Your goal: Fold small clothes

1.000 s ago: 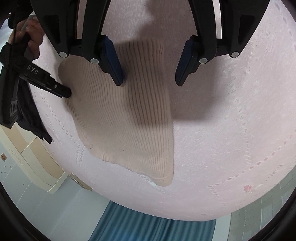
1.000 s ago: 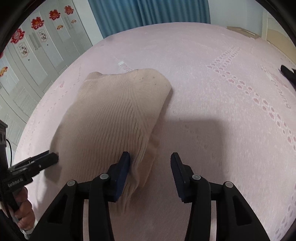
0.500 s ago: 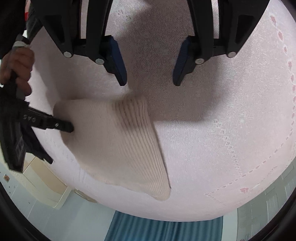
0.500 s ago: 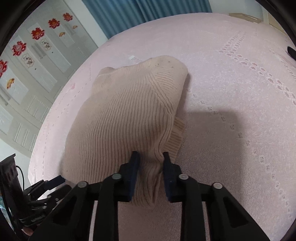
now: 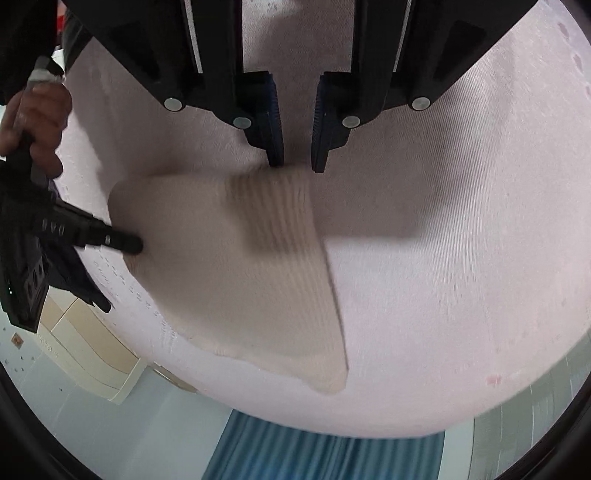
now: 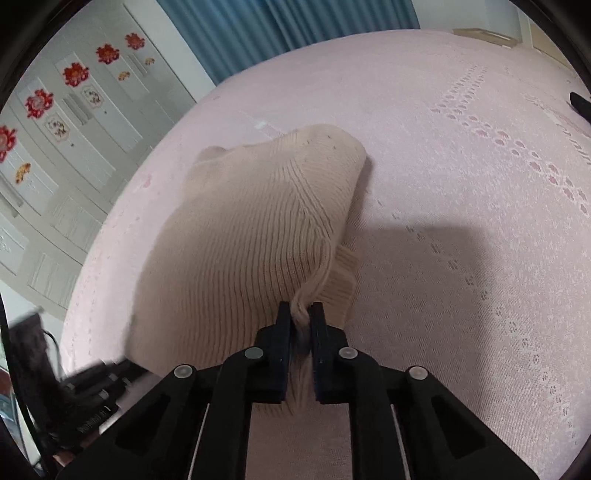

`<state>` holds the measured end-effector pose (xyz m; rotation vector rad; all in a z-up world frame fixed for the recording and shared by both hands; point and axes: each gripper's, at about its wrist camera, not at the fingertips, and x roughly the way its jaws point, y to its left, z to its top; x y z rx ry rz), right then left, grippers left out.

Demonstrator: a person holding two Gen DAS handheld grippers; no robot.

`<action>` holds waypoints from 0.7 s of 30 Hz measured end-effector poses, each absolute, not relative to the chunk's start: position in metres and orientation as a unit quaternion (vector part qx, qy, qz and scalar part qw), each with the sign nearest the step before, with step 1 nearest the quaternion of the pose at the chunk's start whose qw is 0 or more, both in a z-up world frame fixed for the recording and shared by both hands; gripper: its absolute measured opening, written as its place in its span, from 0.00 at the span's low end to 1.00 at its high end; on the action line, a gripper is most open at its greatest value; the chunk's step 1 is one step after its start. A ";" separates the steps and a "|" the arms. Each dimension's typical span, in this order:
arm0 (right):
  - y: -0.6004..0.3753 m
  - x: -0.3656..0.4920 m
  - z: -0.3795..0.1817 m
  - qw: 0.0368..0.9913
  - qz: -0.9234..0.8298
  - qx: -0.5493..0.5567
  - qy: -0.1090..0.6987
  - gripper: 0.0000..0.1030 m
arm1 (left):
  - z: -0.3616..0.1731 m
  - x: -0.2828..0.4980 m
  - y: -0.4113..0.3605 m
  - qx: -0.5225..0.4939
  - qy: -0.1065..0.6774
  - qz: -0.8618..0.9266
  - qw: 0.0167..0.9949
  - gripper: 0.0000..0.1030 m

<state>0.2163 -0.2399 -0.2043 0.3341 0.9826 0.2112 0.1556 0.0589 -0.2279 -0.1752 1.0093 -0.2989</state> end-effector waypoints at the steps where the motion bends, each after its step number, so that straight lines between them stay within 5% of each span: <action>1: -0.242 0.218 -0.203 0.864 0.099 0.167 0.464 0.12 | -0.229 0.156 0.061 -0.085 0.484 -0.139 0.860 0.15; 9: -0.262 0.225 -0.200 0.877 0.096 0.204 0.424 0.05 | -0.229 0.160 0.075 -0.101 0.485 -0.127 0.859 0.15; 14: -0.268 0.231 -0.229 0.858 0.070 0.202 0.466 0.05 | -0.227 0.162 0.075 -0.106 0.490 -0.132 0.855 0.15; 18: -0.260 0.231 -0.220 0.865 0.037 0.164 0.474 0.19 | -0.220 0.159 0.080 -0.103 0.486 -0.128 0.858 0.16; 21: -0.251 0.229 -0.209 0.869 0.017 0.114 0.481 0.19 | -0.211 0.154 0.080 -0.099 0.480 -0.117 0.864 0.16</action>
